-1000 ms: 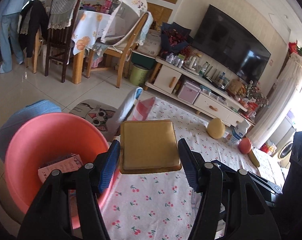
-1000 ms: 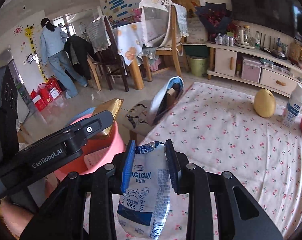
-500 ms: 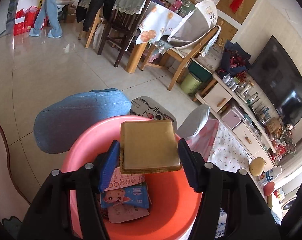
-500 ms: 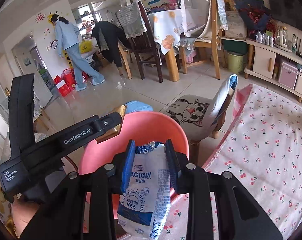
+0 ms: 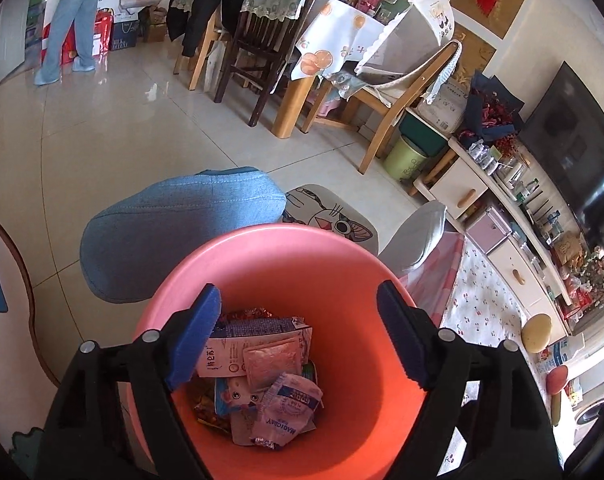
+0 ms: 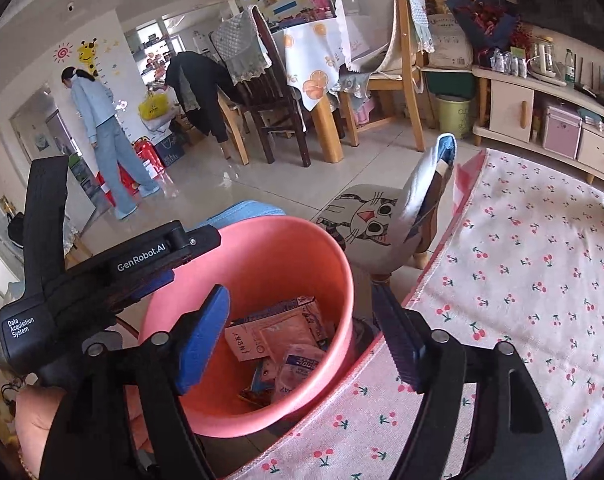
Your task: Collect trash
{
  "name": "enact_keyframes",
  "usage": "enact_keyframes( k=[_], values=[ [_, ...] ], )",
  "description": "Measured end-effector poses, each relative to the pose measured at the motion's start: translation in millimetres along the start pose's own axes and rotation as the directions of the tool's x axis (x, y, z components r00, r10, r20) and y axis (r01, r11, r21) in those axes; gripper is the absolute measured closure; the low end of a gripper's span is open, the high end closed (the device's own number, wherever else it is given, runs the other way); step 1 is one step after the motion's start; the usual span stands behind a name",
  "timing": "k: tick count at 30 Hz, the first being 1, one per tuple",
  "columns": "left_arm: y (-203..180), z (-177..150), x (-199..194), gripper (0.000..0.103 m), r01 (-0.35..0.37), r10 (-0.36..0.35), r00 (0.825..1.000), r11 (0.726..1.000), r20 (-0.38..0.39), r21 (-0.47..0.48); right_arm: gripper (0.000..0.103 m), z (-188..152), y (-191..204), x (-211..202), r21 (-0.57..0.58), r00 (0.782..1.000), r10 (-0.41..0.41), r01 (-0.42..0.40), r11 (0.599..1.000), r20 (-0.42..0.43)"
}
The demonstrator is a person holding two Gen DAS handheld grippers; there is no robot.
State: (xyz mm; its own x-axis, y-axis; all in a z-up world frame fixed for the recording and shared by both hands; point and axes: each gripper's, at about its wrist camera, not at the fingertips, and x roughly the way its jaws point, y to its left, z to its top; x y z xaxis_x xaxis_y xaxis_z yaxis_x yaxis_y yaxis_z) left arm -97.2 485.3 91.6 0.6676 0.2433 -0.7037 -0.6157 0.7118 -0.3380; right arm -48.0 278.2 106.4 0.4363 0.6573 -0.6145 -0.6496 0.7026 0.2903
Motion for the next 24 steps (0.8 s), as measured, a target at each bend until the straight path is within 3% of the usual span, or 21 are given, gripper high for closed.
enact_keyframes(
  k=[5, 12, 16, 24],
  values=[
    [-18, -1, -8, 0.012, -0.031, 0.027, 0.999, 0.996, 0.044, 0.090, 0.014, -11, -16, -19, 0.009, 0.996, -0.086, 0.086, 0.996, 0.007],
    [-52, -13, -30, 0.005, -0.065, 0.028, 0.986, 0.971, 0.164, 0.229, 0.013, -27, -44, -48, 0.054, 0.990, -0.142, 0.141, 0.988, 0.010],
    [-75, -28, -43, 0.004, -0.056, -0.012, 0.977, 0.948, 0.211, 0.312, 0.013, -35, -55, -67, 0.048, 0.983, -0.182, 0.181, 0.982, 0.023],
    [-114, -59, -57, 0.004, -0.001, -0.093, 0.974, 0.908, 0.205, 0.418, 0.012, -51, -76, -112, 0.024, 0.963, -0.262, 0.261, 0.965, 0.063]
  ],
)
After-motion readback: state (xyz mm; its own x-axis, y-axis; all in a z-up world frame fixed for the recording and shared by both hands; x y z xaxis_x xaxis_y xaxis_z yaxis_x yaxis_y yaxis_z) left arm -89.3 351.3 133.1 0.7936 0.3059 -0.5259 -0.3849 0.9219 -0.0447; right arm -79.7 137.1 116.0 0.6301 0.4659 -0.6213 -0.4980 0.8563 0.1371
